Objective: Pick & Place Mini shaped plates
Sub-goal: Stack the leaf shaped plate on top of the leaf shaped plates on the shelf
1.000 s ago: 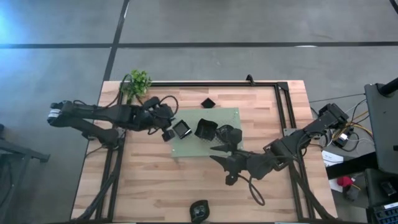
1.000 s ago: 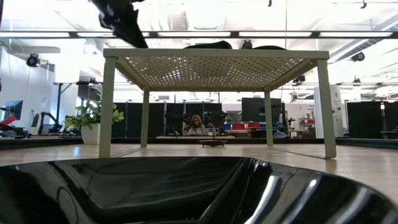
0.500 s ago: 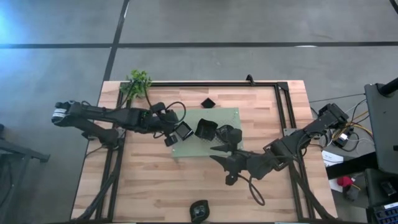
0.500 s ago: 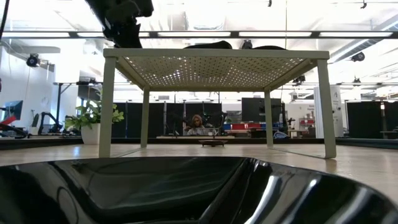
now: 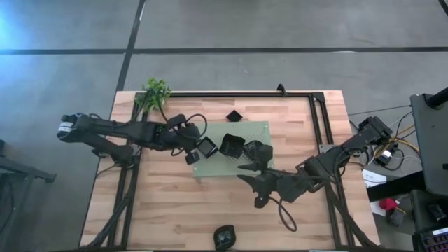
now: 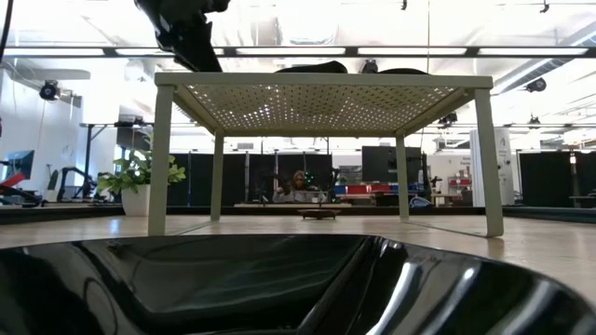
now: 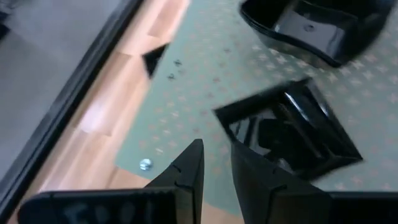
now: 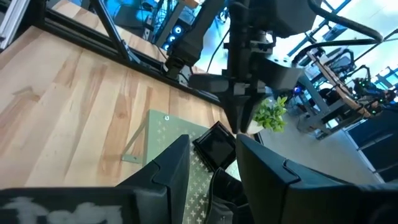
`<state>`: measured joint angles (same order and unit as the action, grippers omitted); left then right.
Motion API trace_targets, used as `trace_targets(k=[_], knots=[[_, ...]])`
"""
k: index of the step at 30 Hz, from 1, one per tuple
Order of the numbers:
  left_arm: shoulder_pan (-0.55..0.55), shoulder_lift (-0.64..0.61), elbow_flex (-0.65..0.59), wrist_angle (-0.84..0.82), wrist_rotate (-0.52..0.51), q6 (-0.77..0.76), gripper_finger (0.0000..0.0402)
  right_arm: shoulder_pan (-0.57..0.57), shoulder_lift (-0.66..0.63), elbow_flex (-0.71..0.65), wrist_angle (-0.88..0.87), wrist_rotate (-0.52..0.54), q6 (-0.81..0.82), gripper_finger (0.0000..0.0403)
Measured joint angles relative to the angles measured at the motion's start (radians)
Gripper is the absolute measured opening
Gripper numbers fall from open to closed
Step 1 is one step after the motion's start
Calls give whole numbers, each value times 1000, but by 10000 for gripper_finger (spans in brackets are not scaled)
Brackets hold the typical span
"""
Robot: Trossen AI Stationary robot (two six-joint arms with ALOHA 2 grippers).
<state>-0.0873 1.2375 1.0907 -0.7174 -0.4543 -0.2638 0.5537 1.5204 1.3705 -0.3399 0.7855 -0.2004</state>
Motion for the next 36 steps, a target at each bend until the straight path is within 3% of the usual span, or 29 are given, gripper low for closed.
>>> trace_targets(k=[8,21,29,32,36], knots=[[-2,27,-16,8,39,-18,75,0,0,0,-2,0,0,125],[-51,-25,-15,3,-6,3,75,0,0,0,-27,0,11,129],[-244,-46,-4,7,-115,-26,75,4,-1,0,-129,-37,100,96],[-352,-37,-4,10,-160,-49,75,7,-1,0,-177,-118,158,72],[-497,-20,-4,33,-260,-84,71,7,-1,-2,-185,-317,179,35]])
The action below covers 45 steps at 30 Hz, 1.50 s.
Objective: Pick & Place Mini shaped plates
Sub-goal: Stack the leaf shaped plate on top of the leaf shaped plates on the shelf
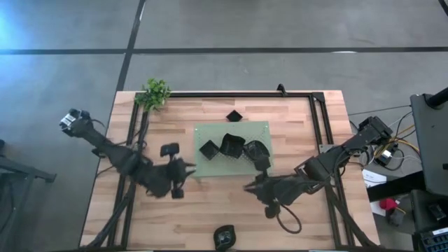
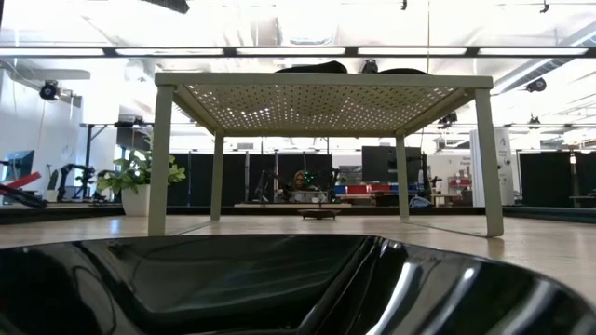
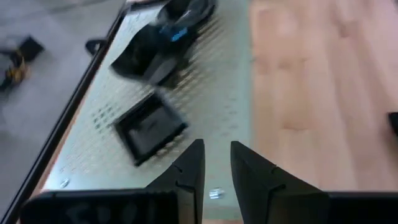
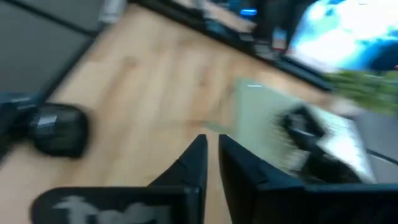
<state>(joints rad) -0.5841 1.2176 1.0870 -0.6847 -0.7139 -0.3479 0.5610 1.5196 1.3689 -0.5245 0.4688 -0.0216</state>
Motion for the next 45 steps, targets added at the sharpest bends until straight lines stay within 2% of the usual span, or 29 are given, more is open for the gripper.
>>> trace_targets(k=[4,8,12,19,26,30,37,45], knots=[[-130,30,0,43,-83,-24,71,6,18,-8,2,-152,-3,11],[-218,69,0,90,-167,-31,71,25,58,-18,5,-190,-3,9],[-260,119,-1,138,-207,-31,71,36,126,-22,16,-222,4,8],[-268,222,-1,208,-221,-23,71,37,255,-26,169,-385,6,8],[-271,299,23,229,-205,11,71,36,346,-21,210,-391,63,8],[-273,302,49,234,-162,13,71,31,378,-21,234,-391,91,8],[-277,303,51,241,-159,13,71,16,442,-16,311,-387,119,11],[-279,303,51,251,-159,12,71,15,478,-15,380,-394,123,64]])
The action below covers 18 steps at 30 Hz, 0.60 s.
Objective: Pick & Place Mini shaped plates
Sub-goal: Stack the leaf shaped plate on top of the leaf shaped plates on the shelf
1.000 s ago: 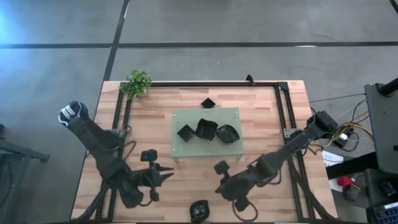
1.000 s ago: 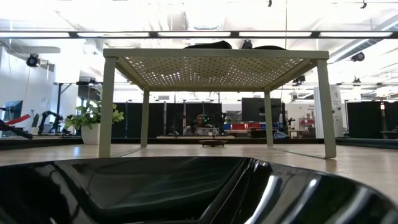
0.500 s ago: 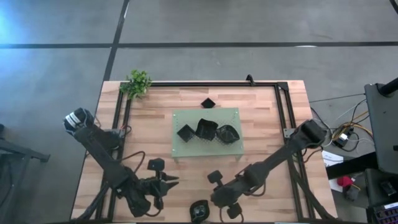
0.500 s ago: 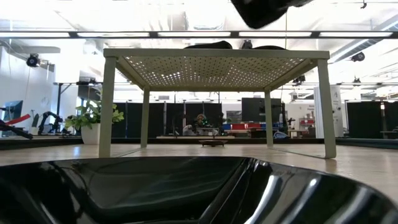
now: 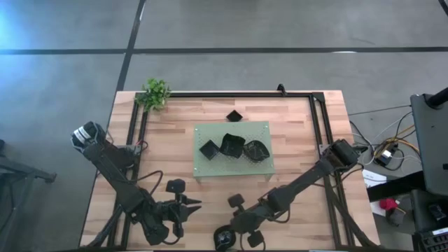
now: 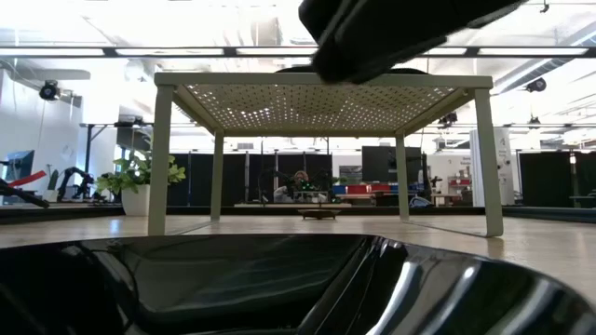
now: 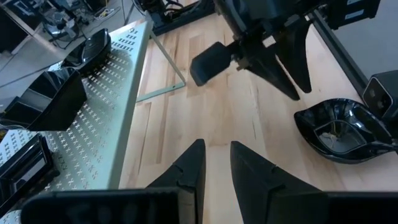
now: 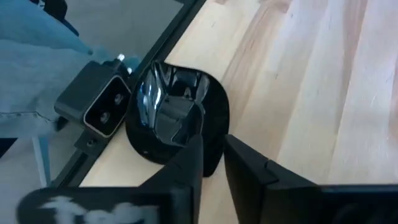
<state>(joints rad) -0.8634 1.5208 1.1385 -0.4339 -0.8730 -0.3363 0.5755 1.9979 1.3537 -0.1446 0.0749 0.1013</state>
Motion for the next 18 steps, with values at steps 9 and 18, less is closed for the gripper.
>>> trace_targets(k=[9,18], knots=[[0,0,0,4,0,-1,71,-49,15,-18,22,5,75,108],[0,0,0,7,0,-2,71,-55,60,-24,100,-61,75,99]])
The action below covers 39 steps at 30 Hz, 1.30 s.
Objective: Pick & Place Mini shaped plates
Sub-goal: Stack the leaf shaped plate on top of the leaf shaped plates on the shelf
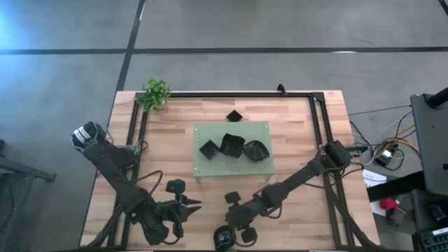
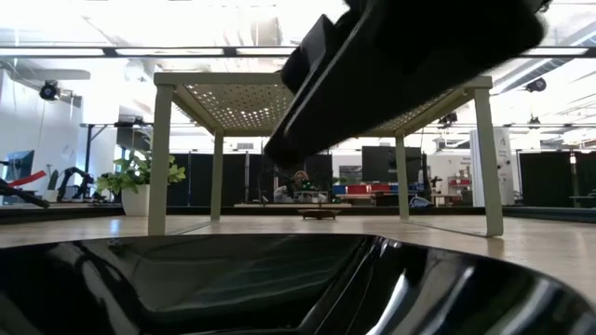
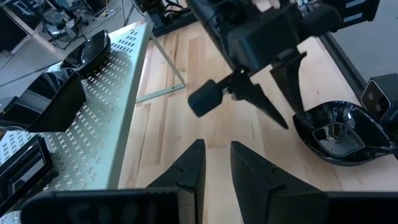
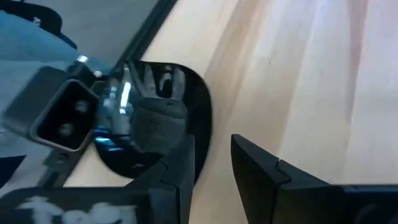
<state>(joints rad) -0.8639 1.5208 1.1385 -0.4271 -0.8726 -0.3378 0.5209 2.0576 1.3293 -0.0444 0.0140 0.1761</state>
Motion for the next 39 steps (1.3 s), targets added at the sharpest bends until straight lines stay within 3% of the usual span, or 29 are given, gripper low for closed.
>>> trace_targets(k=[8,39], knots=[[0,0,0,1,0,-3,71,-3,41,2,50,-65,5,93],[-1,0,0,8,0,-6,71,-9,41,-28,81,-67,35,93]])
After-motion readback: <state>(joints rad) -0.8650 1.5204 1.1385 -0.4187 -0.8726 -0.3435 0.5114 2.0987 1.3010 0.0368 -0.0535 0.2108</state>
